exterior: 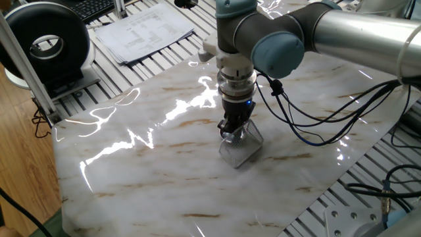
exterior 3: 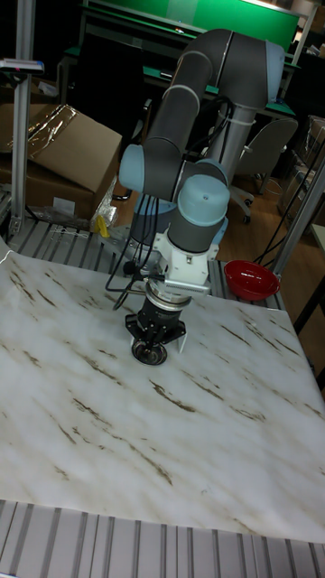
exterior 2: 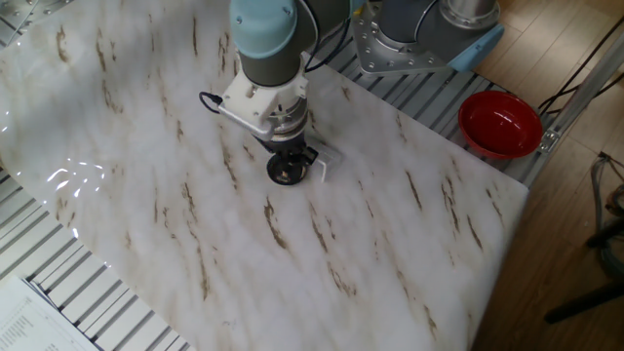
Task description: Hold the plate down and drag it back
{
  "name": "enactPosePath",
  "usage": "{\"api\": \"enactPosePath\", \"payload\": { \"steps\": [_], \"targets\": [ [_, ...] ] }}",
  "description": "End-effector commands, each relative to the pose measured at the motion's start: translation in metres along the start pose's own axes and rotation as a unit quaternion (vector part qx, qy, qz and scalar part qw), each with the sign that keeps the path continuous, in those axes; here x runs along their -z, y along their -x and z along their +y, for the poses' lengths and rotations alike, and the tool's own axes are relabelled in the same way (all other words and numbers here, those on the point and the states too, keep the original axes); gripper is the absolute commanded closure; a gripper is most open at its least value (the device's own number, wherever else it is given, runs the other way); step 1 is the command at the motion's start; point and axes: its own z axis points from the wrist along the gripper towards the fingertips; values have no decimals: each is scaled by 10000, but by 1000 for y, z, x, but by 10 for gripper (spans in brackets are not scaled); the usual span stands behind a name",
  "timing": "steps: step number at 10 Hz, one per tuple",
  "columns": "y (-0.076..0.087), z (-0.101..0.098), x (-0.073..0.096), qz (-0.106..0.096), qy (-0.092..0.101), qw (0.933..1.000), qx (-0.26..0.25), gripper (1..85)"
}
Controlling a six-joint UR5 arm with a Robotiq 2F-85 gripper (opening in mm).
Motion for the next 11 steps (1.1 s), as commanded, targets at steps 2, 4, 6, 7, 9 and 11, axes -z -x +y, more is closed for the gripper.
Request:
{"api": "enactPosePath", "payload": {
  "steps": [2, 4, 6, 7, 9, 11],
  "targets": [
    [33, 1, 3, -620, 61, 9975, -324, 843],
    [40, 4, 4, -753, 129, 9963, -400, 843],
    [38, 10, 4, -711, 247, 9963, -415, 843],
    [38, 11, 4, -712, 259, 9964, -369, 843],
    [35, 10, 4, -667, 242, 9970, -307, 843],
    [42, 10, 0, -684, 234, 9972, -208, 843]
  ]
}}
